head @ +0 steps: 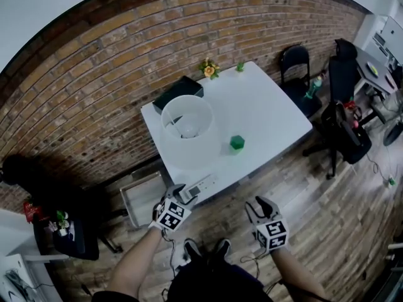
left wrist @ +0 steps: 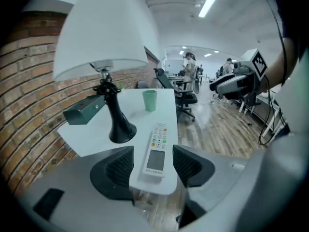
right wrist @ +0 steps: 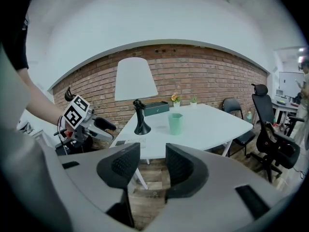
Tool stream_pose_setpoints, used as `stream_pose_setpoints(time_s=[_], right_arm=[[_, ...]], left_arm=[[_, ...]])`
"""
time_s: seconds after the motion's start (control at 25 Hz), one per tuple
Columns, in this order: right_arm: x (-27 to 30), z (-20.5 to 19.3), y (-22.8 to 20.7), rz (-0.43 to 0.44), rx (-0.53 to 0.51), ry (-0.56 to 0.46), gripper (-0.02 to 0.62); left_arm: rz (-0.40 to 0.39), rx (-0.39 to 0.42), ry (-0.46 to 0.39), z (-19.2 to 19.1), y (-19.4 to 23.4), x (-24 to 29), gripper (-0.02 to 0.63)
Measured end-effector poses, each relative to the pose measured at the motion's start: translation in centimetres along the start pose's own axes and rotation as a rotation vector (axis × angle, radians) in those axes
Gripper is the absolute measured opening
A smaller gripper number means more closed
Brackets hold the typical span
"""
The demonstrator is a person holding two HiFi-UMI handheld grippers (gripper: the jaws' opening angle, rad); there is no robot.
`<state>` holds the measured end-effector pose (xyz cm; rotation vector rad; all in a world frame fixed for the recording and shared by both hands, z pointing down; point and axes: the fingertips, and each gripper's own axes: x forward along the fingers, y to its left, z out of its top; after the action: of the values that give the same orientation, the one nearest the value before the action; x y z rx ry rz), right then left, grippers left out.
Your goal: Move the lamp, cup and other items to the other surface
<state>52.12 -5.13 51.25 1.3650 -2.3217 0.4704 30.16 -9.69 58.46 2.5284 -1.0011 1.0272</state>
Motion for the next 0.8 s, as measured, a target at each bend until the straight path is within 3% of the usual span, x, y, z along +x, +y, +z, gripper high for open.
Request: stream_pose_setpoints(time_s=[0.24,0.52,0.8], right_arm=[[0.8,4.9,-0.3,-0.033,0.004,-0.097,0.164],[0.1,12.3,0.5,-0.064,-0.021,-0.223,0.149],[-3.4,21.3,3.9,-0.059,-0.043,-0.397,0.132]], left_arm=[[0.088,-0.168,-0.151,1.4,1.7,-7.2,0.235],[0.198,-0.225,-0.374,7.7,4.1,-17.4,0.179],[0.292,-0.384,-0.611,12.1,5.9,-26.7,0.128]])
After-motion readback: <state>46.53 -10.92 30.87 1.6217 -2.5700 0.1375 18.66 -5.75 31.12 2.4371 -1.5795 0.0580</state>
